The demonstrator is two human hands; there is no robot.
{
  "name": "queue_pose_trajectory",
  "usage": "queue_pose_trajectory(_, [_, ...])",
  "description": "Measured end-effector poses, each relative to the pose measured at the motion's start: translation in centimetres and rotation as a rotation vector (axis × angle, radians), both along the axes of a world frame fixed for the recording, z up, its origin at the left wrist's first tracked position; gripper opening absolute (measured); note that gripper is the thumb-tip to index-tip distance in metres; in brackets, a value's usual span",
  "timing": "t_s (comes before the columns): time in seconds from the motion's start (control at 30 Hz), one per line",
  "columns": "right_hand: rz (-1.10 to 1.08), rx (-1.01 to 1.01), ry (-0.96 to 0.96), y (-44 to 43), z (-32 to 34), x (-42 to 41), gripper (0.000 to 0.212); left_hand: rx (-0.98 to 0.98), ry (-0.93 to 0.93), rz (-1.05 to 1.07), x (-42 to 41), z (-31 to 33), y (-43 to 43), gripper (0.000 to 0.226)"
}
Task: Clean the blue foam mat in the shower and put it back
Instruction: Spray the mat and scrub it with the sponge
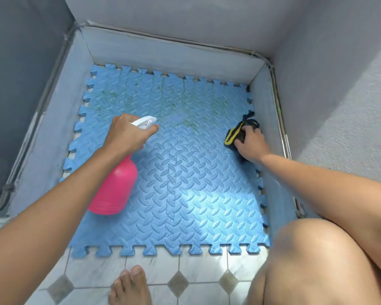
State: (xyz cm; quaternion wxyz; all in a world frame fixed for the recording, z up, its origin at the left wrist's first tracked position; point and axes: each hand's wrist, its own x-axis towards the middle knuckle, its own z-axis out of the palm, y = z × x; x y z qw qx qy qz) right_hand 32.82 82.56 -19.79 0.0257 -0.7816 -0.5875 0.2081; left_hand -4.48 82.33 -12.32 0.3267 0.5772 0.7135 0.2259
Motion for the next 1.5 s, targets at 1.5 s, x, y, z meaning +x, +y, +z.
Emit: queue_pose_trajectory(1.5, [-0.233,0.115,-0.061,17.1,-1.3,-1.6,0.052,0.124,0.006,0.004,-2.7,0.0,6.5,0.062])
